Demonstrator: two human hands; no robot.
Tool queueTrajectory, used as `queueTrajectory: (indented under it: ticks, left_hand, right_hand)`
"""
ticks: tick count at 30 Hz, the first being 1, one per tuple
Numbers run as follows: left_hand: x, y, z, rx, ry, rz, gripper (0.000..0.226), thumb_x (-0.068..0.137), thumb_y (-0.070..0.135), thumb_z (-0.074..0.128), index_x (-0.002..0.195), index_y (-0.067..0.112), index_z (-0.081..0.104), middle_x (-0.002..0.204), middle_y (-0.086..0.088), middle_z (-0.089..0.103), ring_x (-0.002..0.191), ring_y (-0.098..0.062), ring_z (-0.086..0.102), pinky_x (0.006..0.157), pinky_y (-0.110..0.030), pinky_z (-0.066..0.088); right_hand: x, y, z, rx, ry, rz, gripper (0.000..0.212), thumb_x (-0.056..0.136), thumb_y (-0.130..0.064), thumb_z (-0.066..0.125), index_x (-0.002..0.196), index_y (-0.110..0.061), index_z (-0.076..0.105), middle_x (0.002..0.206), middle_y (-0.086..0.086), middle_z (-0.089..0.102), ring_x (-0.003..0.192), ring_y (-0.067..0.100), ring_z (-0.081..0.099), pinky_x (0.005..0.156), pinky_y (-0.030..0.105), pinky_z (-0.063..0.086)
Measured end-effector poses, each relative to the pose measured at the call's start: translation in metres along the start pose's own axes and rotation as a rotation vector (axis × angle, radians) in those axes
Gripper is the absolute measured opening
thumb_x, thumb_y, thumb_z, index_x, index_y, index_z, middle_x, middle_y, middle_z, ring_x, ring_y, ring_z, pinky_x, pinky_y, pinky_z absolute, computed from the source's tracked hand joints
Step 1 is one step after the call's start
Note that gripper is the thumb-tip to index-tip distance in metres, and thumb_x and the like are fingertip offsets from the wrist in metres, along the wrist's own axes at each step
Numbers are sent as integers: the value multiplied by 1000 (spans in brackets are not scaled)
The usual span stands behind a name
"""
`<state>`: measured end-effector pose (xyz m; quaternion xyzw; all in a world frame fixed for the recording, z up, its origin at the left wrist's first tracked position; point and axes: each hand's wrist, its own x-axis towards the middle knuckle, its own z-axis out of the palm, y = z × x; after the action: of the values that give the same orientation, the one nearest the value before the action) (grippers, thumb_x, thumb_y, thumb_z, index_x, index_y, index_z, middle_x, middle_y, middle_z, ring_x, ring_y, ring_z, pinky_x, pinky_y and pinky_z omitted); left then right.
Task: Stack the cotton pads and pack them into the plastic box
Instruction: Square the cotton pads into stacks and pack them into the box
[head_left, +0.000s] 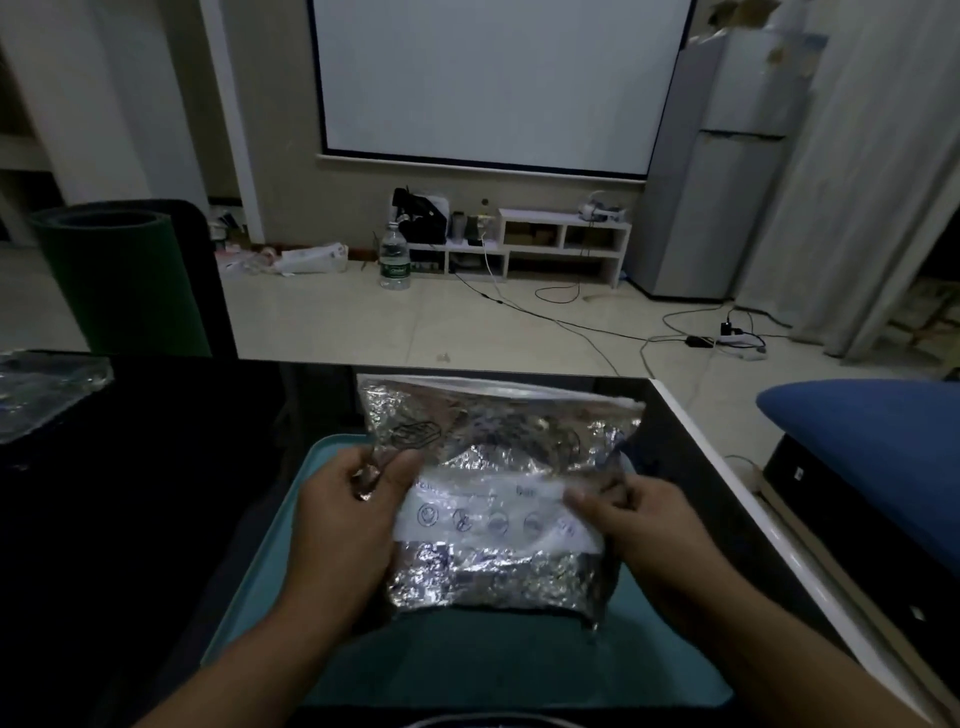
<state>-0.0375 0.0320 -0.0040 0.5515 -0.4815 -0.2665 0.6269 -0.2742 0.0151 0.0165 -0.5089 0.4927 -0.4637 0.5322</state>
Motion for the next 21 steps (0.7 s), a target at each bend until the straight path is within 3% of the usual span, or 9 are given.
queueTrajectory:
  ticks: [3, 5, 7, 10, 12, 15, 17, 19, 21]
  left_hand:
    - [4, -4, -6, 113, 87, 121, 30, 80, 52, 63, 68, 25, 59, 56, 3, 61, 48, -5, 48, 45, -25, 38]
    - [10, -12, -10, 170, 96, 157, 41, 84, 60, 63, 69, 23, 54, 56, 2, 56, 49, -8, 44, 47, -30, 39]
    - [13, -21, -13, 229, 80, 174, 50, 82, 67, 57, 69, 19, 50, 57, -2, 52, 51, -12, 42, 50, -39, 42]
    - [12, -26, -13, 323, 33, 171, 39, 87, 57, 60, 70, 24, 51, 58, 6, 52, 50, -8, 42, 54, -39, 41]
    - [9, -22, -10, 331, -14, 130, 27, 82, 57, 57, 78, 30, 56, 67, 12, 60, 61, -5, 56, 60, -33, 46]
    - [6, -11, -4, 283, -18, 50, 57, 76, 71, 58, 121, 36, 48, 120, 7, 59, 109, -14, 58, 91, -38, 49]
    - [2, 8, 0, 388, 31, 241, 76, 82, 65, 61, 143, 28, 35, 140, 1, 41, 130, -15, 40, 106, -36, 36]
    - [-2, 33, 10, 578, -19, 590, 69, 86, 59, 57, 142, 22, 42, 140, 0, 44, 132, -14, 36, 109, -33, 29]
    - [-7, 52, 26, 705, -147, 796, 60, 86, 58, 51, 136, 23, 51, 134, 2, 55, 128, -15, 43, 111, -37, 29]
  right_hand:
    - [4, -3, -3, -12, 54, -87, 14, 88, -10, 63, 84, 1, 71, 82, 16, 74, 72, 23, 69, 64, 28, 56]
    - [4, -3, -5, -44, 23, -93, 15, 90, -11, 61, 91, -2, 72, 87, 14, 75, 80, 25, 70, 74, 33, 57]
    - [3, -4, -7, -60, 3, -114, 20, 88, -20, 62, 98, -5, 71, 92, 10, 75, 86, 23, 71, 73, 31, 57]
    - [4, -12, -15, -17, 140, -205, 19, 88, -22, 63, 99, -10, 71, 93, 6, 75, 87, 21, 72, 76, 31, 58]
    - [3, -17, -17, -47, 227, -262, 13, 91, -18, 62, 94, -10, 72, 87, 6, 75, 83, 19, 71, 73, 26, 59]
    - [1, -15, -13, -103, 259, -322, 12, 92, -13, 61, 93, -8, 72, 84, 6, 74, 79, 15, 70, 68, 20, 57]
    - [-1, -13, -7, -124, 258, -377, 10, 91, -11, 62, 92, -10, 73, 83, 4, 74, 80, 14, 70, 69, 19, 57]
    - [-2, -13, 0, -165, 240, -458, 11, 87, -10, 65, 89, -17, 73, 83, 2, 74, 80, 12, 70, 72, 19, 56]
    - [-5, -14, 8, -158, 190, -529, 14, 84, -9, 66, 91, -20, 73, 86, -1, 75, 82, 9, 70, 74, 18, 55]
